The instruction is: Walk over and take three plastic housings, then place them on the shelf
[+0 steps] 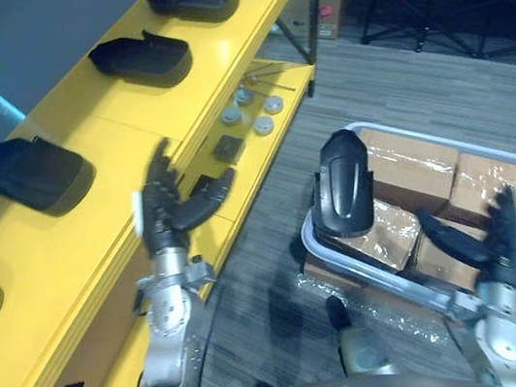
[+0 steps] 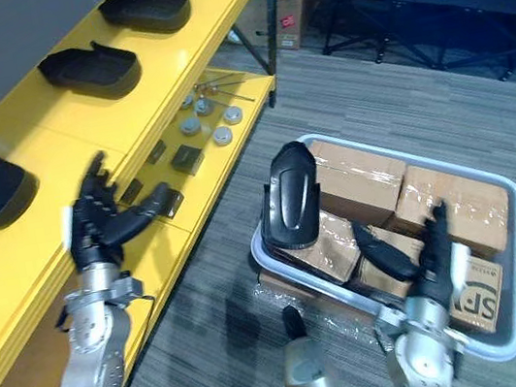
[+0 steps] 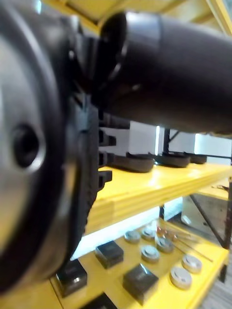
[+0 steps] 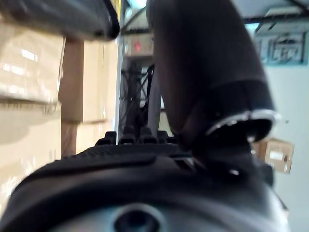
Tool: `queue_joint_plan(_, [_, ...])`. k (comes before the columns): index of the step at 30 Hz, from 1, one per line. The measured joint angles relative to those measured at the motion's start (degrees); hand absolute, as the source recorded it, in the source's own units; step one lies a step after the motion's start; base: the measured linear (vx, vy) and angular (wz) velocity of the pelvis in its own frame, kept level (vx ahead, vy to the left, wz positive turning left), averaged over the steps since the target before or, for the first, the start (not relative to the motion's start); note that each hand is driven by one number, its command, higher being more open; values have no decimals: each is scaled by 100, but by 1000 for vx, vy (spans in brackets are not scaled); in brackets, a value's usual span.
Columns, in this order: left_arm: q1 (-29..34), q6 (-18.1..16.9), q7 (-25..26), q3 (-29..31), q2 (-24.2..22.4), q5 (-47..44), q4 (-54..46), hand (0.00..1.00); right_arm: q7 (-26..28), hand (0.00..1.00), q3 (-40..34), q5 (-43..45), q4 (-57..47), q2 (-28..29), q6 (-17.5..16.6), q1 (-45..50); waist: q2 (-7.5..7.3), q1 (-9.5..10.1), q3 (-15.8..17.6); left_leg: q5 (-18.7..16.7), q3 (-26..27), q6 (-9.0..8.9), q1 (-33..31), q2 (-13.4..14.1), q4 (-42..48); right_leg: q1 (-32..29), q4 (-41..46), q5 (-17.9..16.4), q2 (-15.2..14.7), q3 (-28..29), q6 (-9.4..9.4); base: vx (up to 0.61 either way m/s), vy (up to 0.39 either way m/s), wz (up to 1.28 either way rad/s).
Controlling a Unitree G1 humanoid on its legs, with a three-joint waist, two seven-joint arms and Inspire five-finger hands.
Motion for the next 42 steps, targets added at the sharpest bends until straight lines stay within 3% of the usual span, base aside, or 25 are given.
queue_joint_plan(1, [176, -3, -3, 81, 21, -1, -200, 100, 81, 100, 141, 1, 282, -145, 4, -398, 76, 177, -71, -111, -398, -142, -20, -92, 91, 0, -51, 103, 74, 141, 16, -139, 129, -89])
queue_joint_plan(4, [455, -3, -32, 83, 12, 6, -260, 100, 26, 100, 279, 4, 587, -214, 87, -864, 53, 357, -88, -150, -451, -94, -82, -254, 234, 27, -58, 205, -107, 134, 153, -85, 116, -2])
queue_joint_plan(8, [515, -11, -61, 64, -51, 6, -211, 100, -63, 100, 507, 9, 750, -132, 297, -917, -53, 389, -91, -164, -676, -47, -345, -365, 477, -139, 150, 167, -250, -10, 175, -45, 97, 28])
queue_joint_plan(11, [506, -10, -248, -174, -104, -12, -205, 100, -130, 100, 481, -116, 958, 113, 423, -762, -102, 343, -61, -184, -705, -6, -261, -397, 543, -366, 789, 75, -234, 25, 143, -39, 64, -9])
queue_joint_plan(13, [490, -12, -384, -300, -141, -15, -205, 100, -123, 100, 479, -113, 938, 261, 393, -503, -258, 344, 29, -215, -505, 95, -32, -512, 559, -387, 1044, 97, -289, 1, 160, -115, 79, -58])
queue_joint_plan(14, [464, -11, -362, -320, -138, 14, -199, 100, -50, 100, 509, -109, 938, 301, 370, -456, -381, 343, 103, -192, -296, 196, 51, -578, 531, -469, 1066, 334, -315, -167, 221, -214, 78, -91])
queue_joint_plan(15, [464, -12, -342, -298, -146, 18, -186, 100, -4, 100, 537, -108, 943, 287, 370, -476, -362, 372, 105, -152, -144, 266, 34, -503, 472, -486, 891, 652, -310, -261, 295, -312, 50, -97])
queue_joint_plan(16, [428, -16, -332, -213, -159, 29, -98, 100, 37, 100, 618, -105, 944, 272, 361, -525, -331, 379, 134, -68, 115, 372, 6, -459, 394, -682, 1372, 352, -368, -634, 96, -349, 38, -89])
queue_joint_plan(17, [378, -13, -251, -171, -159, 29, 66, 100, 35, 100, 707, -108, 1029, 220, 350, -642, -376, 353, 118, 118, 323, 460, 8, -459, 203, -977, 3135, -825, -676, -1488, -557, -375, 50, -74])
queue_joint_plan(18, [408, -14, -201, -129, -161, 28, 76, 100, 27, 100, 788, -114, 1148, 182, 335, -748, -383, 355, 116, 181, 406, 477, 19, -447, 133, -999, 3690, -1105, -818, -1744, -627, -303, 48, -78])
queue_joint_plan(19, [486, -33, -88, -5, -176, 5, 84, 100, -38, 100, 1023, -124, 1458, 92, 310, -1030, -392, 378, 116, 261, 609, 484, 28, -372, 76, -916, 4488, -1471, -1143, -2166, -738, -207, 27, -73])
queue_joint_plan(21, [584, -131, 29, 203, -319, -159, 92, 100, -102, 100, 1390, -168, 1819, 50, 302, -1367, -379, 565, 115, 289, 1019, 429, -35, -165, 140, -614, 4968, -1745, -1585, -2563, -835, -181, -39, -120])
queue_joint_plan(23, [677, -398, 60, 340, -376, -543, 91, 100, -92, 100, 1787, -234, 1903, 91, 300, -1451, -391, 754, 99, 290, 1345, 279, -176, 109, 359, -209, 4791, -1807, -1930, -2910, -767, -131, -126, -115])
queue_joint_plan(24, [743, -527, 93, 330, -370, -697, 90, 100, 88, 100, 1933, -176, 1900, 145, 323, -1450, -437, 811, 63, 235, 1468, 175, -350, 314, 645, 97, 4327, -1827, -2029, -3033, -394, -80, -228, -87])
queue_joint_plan(25, [762, -544, 94, 317, -346, -867, 91, 100, 402, 100, 1980, 304, 1886, 219, 495, -1478, -555, 817, -11, 183, 1557, 92, -576, 476, 953, 420, 3479, -1761, -1985, -3041, 440, -75, -264, -71])
queue_joint_plan(26, [757, -546, 94, 308, -325, -913, 94, 100, 454, 100, 1983, 407, 1886, 234, 541, -1491, -584, 818, -26, 175, 1570, 79, -632, 508, 1019, 476, 3262, -1858, -1951, -3028, 644, -90, -459, -87])
queue_joint_plan(27, [789, -494, 131, 98, -412, -1246, 167, 100, 881, 100, 2058, 500, 1885, 99, 758, -1605, -457, 819, -21, 161, 1507, 55, -973, 899, 1501, 676, 2377, -2203, -1419, -3060, 573, -63, -346, -66])
queue_joint_plan(29, [955, -430, 137, -181, -521, -1533, 306, 100, 1105, 100, 2168, 339, 1874, -170, 821, -1574, -281, 736, -61, 245, 1298, 47, -994, 1140, 1571, 746, 2134, -2117, -1097, -2975, 437, -55, -225, -58])
queue_joint_plan(32, [1242, -401, 92, -471, -703, -1598, 628, 100, 1269, 100, 2269, 317, 1563, -375, 906, -1515, -292, 655, -82, 686, 963, 35, -1005, 1254, 1506, 910, 1571, -1878, -801, -2852, 233, -35, -155, -43])
queue_joint_plan(36, [1326, -402, -159, -615, -778, -1573, 714, 100, 1156, 100, 2202, -68, 1258, -438, 858, -1485, -290, 628, -83, 1139, 993, -95, -1012, 1057, 1005, 976, 1264, -1701, -812, -3080, 163, 11, -87, 24])
queue_joint_plan(40, [1330, -408, -545, -661, -752, -1561, 658, 100, 510, 100, 1957, -510, 1756, -453, 497, -1971, -232, 687, -102, 1365, 745, -235, -706, 553, -250, 954, 1226, -1629, -942, -3378, 187, -9, 57, 35])
queue_joint_plan(42, [1316, -357, -734, -744, -704, -1546, 658, 100, 362, 100, 1707, -507, 2156, -460, 492, -2418, -250, 702, -91, 1441, 676, -283, -632, 359, -574, 861, 1372, -1607, -1094, -3439, 224, -46, 141, 21])
